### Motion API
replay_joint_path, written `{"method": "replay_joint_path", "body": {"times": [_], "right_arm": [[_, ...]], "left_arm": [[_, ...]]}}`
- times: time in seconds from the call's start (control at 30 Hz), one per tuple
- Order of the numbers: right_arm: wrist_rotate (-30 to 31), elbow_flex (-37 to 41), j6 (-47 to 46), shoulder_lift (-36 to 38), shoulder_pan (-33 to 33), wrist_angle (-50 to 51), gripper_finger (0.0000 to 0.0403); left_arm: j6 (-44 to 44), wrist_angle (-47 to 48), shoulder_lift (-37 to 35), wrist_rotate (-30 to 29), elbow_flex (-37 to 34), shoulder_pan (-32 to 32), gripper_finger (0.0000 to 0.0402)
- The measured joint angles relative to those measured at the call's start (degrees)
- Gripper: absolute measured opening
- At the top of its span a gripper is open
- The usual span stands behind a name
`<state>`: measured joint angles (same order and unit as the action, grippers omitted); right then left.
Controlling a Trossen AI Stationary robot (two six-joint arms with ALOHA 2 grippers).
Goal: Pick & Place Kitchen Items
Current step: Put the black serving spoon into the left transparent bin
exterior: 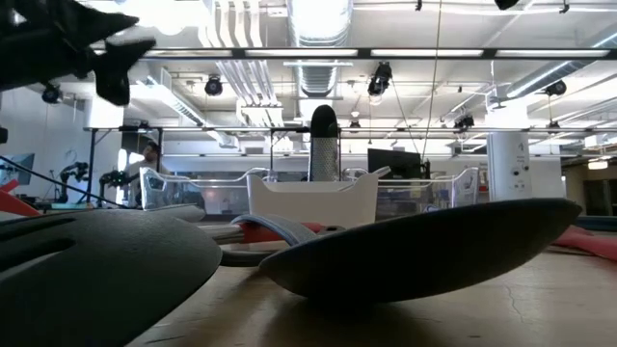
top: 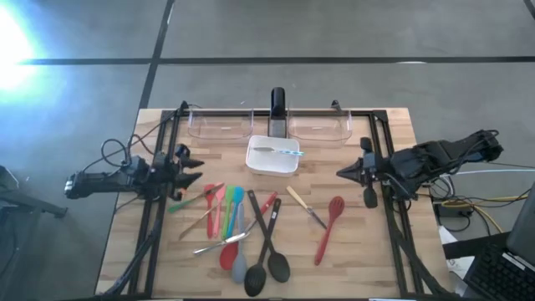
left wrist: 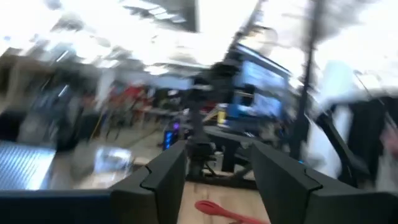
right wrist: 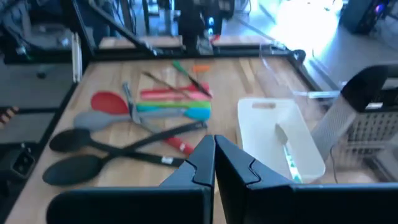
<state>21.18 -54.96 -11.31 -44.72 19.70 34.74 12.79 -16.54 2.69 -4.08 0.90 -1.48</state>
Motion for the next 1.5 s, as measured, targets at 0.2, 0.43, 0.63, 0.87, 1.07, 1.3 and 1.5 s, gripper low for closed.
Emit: {"method": "replay_joint_path", "body": {"times": [0.2, 0.43, 0.63, 0.87, 1.07, 1.3, 1.5], "right_arm": [[1.44, 0.0, 0.02, 2.12, 0.0, -1.55, 0.0008], [4.77, 0.0, -0.11, 3.09, 0.0, -2.53, 0.0008], [4.77, 0.0, -0.24, 2.32, 0.0, -2.42, 0.0008], [4.76, 0.0, -0.24, 0.88, 0.0, -2.38, 0.0008], [4.75, 0.0, -0.24, -0.48, 0.02, -2.38, 0.0008], [4.75, 0.0, -0.23, -2.55, 0.02, -2.4, 0.0008], [4.75, 0.0, -0.22, -4.63, 0.02, -2.4, 0.0008]], "left_arm": [[5.55, 2.37, 1.75, -6.13, 2.45, 0.05, 0.0227], [5.53, 1.27, 3.89, -6.97, 6.67, 0.04, 0.0227], [-3.71, 4.89, 12.5, 1.82, 13.14, 0.34, 0.0227], [-13.24, 9.17, 33.14, 9.17, 27.94, 1.5, 0.0227], [-29.85, 26.83, 49.45, 12.11, 44.07, 4.71, 0.0227], [-35.47, 37.16, 66.08, 11.9, 56.92, 8.1, 0.0223], [-38.04, 39.56, 74.32, 11.67, 63.16, 8.94, 0.0222]]}}
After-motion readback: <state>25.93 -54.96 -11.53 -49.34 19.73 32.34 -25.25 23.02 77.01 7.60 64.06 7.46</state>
